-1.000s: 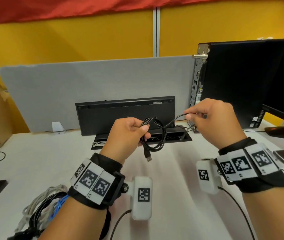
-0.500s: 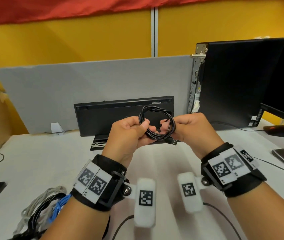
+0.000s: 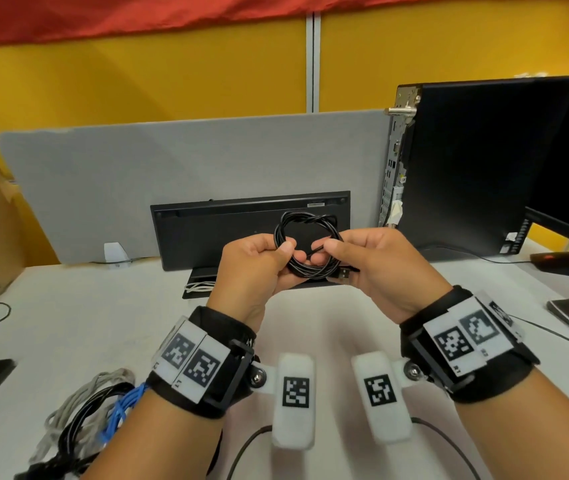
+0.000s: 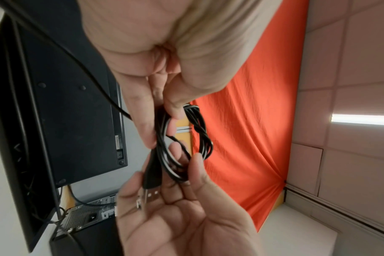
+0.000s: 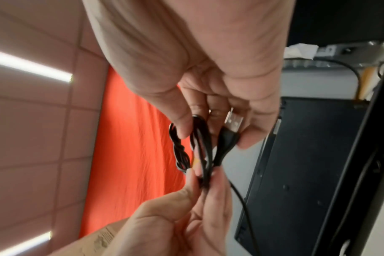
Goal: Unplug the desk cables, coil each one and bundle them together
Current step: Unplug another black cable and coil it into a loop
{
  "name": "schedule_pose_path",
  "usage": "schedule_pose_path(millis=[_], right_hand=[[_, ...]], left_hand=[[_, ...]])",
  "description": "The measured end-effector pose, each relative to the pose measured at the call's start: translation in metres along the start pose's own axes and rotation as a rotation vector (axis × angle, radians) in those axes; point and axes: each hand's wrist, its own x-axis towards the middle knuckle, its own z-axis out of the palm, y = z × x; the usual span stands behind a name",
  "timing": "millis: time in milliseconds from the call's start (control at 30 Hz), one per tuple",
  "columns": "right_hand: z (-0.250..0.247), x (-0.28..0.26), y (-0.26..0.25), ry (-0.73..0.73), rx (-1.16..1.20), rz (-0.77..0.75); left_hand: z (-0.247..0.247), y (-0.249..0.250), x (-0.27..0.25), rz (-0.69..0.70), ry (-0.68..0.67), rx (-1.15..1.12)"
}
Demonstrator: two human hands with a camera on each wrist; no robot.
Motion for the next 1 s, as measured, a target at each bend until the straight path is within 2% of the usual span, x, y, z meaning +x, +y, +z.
schedule_pose_path(millis=[133,333,400,467,633,733,867,1000], right_hand=[[-0.002,-0.001,-0.002,-0.036,0.033,0.098],[-0.009,-0.002,-0.005,-0.208,0.224,0.215],[-0.011,-0.002,-0.005,-0.247,0.234,0.234],[-0.010,-0.001,-0.005,-0.240,0.146,0.215],[0.001,-0.001,-0.004,-0.044,-0.453,-0.052],[0.004,0.000,0.000,0.134,-0.608,-0.187],[0.003,-0.004,-0.003,0.216,-0.825,-0.257],[-0.006,-0.004,-0.010,0.366,-0.924,-0.318]], left_hand=[[0.002,0.000,0.001,-0.013,-0.011,-0.005],[0.002,-0.002,0.002,-0.012,-0.030,0.042],[0.001,-0.002,0.002,-0.011,-0.041,0.047],[0.001,0.000,0.001,-0.010,-0.042,0.036],[0.002,-0.001,0.003,0.021,0.038,0.094],[0.002,-0.002,0.005,0.059,0.083,0.097],[0.004,-0.007,0.005,0.106,0.144,0.104],[-0.010,-0.001,0.012,0.200,0.244,0.115]])
